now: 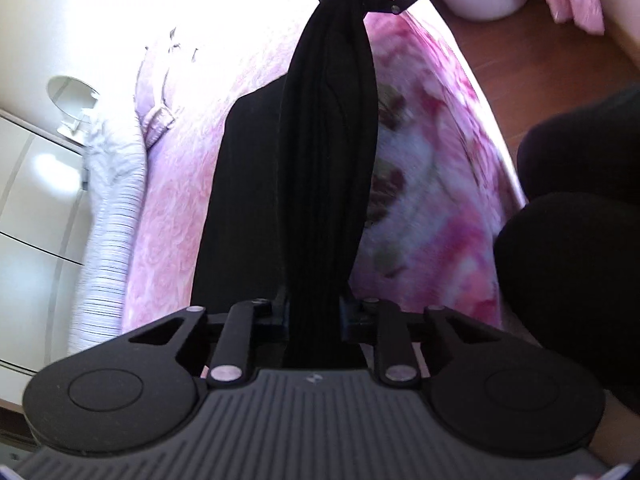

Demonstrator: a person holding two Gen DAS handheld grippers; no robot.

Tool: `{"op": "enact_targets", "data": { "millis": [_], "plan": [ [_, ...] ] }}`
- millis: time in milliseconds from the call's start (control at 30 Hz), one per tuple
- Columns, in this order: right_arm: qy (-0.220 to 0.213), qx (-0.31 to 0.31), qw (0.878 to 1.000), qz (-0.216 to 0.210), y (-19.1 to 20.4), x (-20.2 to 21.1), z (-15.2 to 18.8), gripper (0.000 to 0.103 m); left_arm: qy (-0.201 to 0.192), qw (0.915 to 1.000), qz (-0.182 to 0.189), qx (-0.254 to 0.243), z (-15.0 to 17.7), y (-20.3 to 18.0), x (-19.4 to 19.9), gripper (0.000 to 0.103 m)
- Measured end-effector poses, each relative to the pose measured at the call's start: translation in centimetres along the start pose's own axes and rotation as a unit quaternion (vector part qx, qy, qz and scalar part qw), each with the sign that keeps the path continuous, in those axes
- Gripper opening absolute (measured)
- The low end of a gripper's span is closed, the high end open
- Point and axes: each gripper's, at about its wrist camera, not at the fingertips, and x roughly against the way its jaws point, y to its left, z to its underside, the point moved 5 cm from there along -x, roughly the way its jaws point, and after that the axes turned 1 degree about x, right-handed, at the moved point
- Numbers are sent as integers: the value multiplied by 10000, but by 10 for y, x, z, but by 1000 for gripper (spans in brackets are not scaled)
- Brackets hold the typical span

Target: Fold clothes

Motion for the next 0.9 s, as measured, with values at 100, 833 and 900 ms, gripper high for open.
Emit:
{"op": "enact_targets", "data": {
  "millis": [100, 833, 900],
  "plan": [
    [-45, 47, 9991, -414, -20, -1, -9, 14, 63, 9996, 261, 63, -5, 23, 4, 18],
    [1775, -618, 9701, -1535, -309, 101, 24, 12, -744, 9894, 1245, -84, -259, 231, 4, 16],
    [1915, -678, 9705, -1295, -342, 96, 64, 12, -924, 9893, 1096, -270, -312, 246, -32, 17]
  ]
}}
